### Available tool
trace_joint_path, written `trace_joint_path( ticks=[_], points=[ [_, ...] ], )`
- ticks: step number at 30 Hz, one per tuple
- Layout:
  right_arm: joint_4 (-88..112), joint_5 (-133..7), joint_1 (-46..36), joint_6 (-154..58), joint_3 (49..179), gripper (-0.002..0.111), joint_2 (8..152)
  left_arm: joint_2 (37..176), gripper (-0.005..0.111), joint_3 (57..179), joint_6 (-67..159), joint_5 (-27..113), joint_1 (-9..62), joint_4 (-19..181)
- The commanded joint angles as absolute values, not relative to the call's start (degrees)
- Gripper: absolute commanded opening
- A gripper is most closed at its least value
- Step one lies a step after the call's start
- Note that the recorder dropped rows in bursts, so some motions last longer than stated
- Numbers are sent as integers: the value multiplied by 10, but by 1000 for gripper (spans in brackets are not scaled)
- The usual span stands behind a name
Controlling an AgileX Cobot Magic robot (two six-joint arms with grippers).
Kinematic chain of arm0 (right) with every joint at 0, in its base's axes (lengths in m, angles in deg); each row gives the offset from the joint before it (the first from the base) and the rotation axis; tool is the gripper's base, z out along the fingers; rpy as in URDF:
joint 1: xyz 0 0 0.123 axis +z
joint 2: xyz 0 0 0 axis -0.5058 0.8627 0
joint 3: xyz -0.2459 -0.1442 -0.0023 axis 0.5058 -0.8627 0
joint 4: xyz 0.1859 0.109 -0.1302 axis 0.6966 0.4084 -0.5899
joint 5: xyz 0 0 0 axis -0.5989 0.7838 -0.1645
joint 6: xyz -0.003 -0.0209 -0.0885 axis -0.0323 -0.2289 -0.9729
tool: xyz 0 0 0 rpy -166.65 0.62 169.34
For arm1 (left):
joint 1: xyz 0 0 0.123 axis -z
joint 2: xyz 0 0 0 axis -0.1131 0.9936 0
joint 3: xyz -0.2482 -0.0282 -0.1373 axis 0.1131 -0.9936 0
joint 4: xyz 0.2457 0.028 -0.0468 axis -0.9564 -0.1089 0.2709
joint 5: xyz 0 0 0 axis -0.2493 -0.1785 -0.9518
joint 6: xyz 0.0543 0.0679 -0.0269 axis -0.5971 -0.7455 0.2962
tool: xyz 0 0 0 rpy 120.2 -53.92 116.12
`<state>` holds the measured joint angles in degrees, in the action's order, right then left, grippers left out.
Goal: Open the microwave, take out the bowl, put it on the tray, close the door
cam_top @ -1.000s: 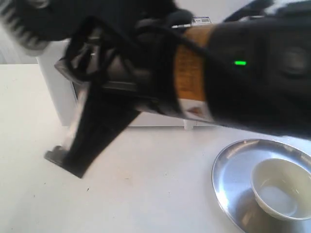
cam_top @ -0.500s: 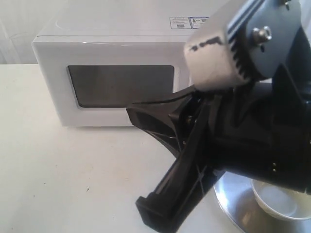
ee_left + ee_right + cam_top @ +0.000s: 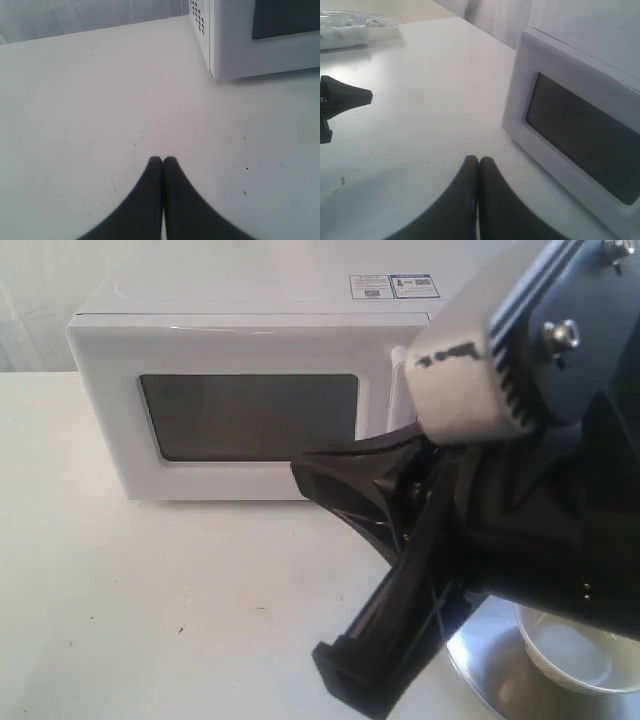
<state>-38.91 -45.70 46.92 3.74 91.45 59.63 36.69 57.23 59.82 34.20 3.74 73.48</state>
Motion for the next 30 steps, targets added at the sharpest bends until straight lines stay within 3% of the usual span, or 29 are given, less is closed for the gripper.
trace_joint_path(
  ticks=[1, 16, 21, 30],
  points=[
    [-410, -481, 393, 116, 867, 0, 533, 366, 0, 573, 602, 344, 38, 737],
    [-394, -696, -93, 129, 578, 0, 136, 366, 0, 573, 602, 344, 38, 737],
    [-408, -753, -150, 118, 524, 0, 83, 366, 0, 573, 602, 344, 38, 737],
    [-408, -705, -182, 107, 494, 0, 83, 366, 0, 573, 602, 344, 38, 737]
  ],
)
